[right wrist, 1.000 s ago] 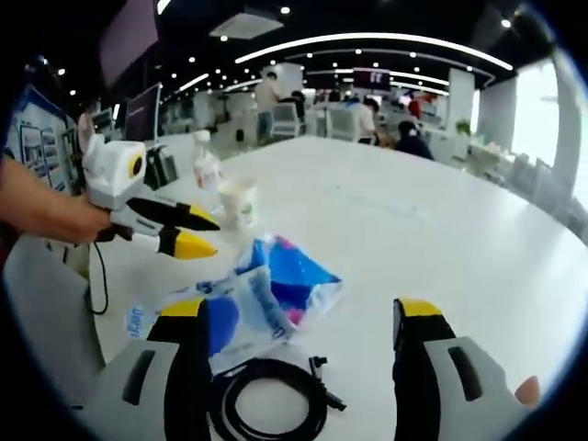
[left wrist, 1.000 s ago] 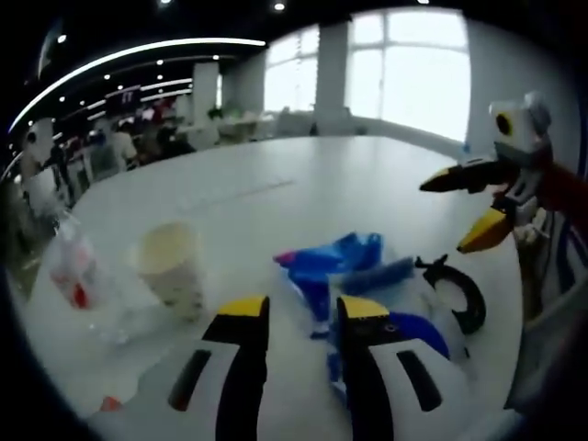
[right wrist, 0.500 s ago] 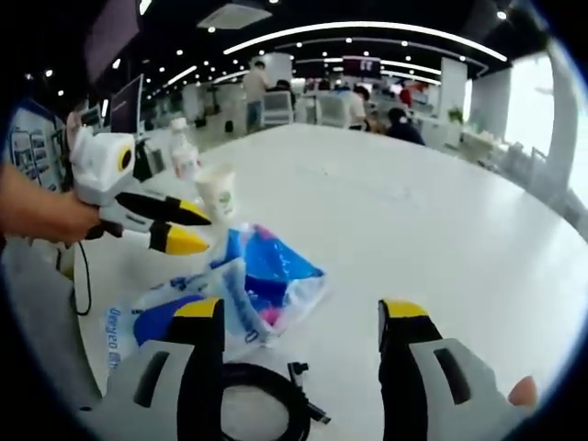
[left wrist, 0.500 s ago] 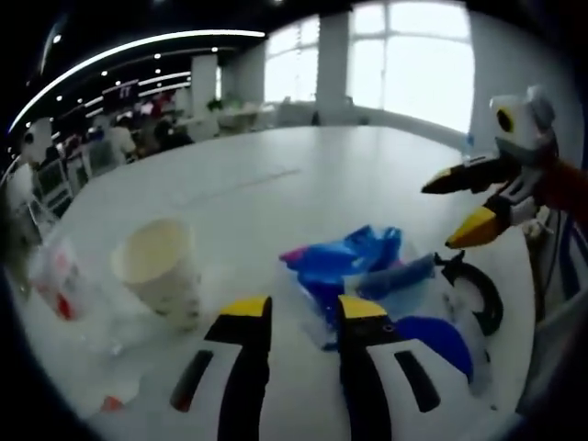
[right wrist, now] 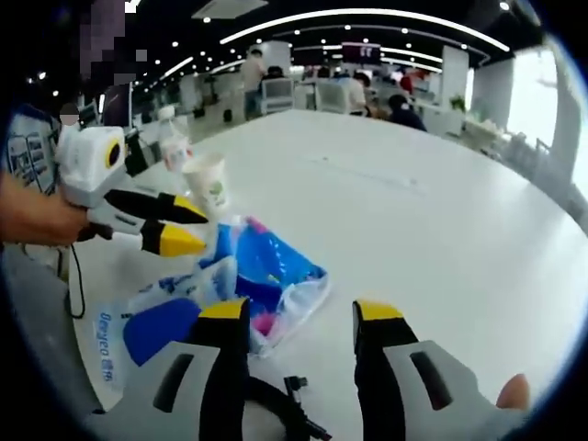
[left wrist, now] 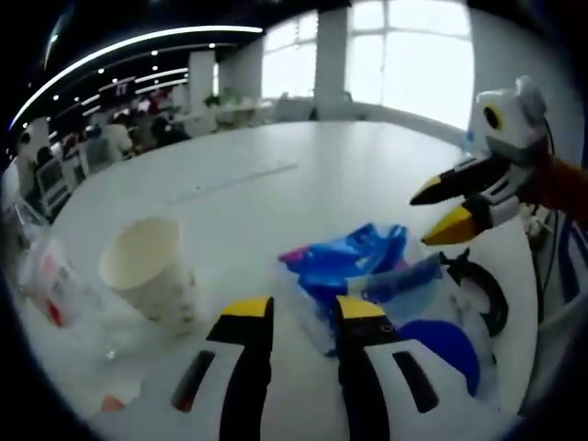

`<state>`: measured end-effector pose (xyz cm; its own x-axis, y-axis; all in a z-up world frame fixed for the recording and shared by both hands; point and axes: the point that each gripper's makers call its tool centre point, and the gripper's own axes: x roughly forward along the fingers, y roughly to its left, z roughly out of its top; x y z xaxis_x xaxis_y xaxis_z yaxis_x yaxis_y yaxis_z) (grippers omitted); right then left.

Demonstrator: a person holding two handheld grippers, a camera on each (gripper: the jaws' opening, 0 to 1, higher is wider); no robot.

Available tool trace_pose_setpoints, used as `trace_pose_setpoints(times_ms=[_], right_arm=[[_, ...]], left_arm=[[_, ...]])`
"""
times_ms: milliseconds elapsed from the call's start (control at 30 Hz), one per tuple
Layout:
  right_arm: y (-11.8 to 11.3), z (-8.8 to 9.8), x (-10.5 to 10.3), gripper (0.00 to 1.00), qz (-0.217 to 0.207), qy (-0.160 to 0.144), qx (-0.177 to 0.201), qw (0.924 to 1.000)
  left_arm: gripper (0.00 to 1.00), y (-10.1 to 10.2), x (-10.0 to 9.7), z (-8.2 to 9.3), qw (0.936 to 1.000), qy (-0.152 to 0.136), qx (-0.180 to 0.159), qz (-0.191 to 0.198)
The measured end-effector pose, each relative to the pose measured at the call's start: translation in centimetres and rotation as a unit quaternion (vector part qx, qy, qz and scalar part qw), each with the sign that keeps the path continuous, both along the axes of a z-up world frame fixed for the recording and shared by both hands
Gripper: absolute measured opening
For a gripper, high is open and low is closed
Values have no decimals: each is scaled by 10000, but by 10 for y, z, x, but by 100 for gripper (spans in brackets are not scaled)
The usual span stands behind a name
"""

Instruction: Arrange the tabletop items into an orderly group along one side of the table until the central work area is clear of visible clutter.

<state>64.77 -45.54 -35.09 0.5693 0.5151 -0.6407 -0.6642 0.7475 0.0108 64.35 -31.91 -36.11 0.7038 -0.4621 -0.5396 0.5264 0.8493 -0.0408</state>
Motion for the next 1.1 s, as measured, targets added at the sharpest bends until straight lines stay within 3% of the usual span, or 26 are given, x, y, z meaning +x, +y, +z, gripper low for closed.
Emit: trace_pose_setpoints(times_ms=[533, 1100], right_arm=[[2, -21, 1, 29, -182, 411, -57, 9990], [8, -28, 2, 14, -99, 437, -126, 9989]], left_arm=[[19, -6, 3, -8, 9999, 134, 1, -16], [11, -9, 6, -10, 9992, 356, -180, 62]])
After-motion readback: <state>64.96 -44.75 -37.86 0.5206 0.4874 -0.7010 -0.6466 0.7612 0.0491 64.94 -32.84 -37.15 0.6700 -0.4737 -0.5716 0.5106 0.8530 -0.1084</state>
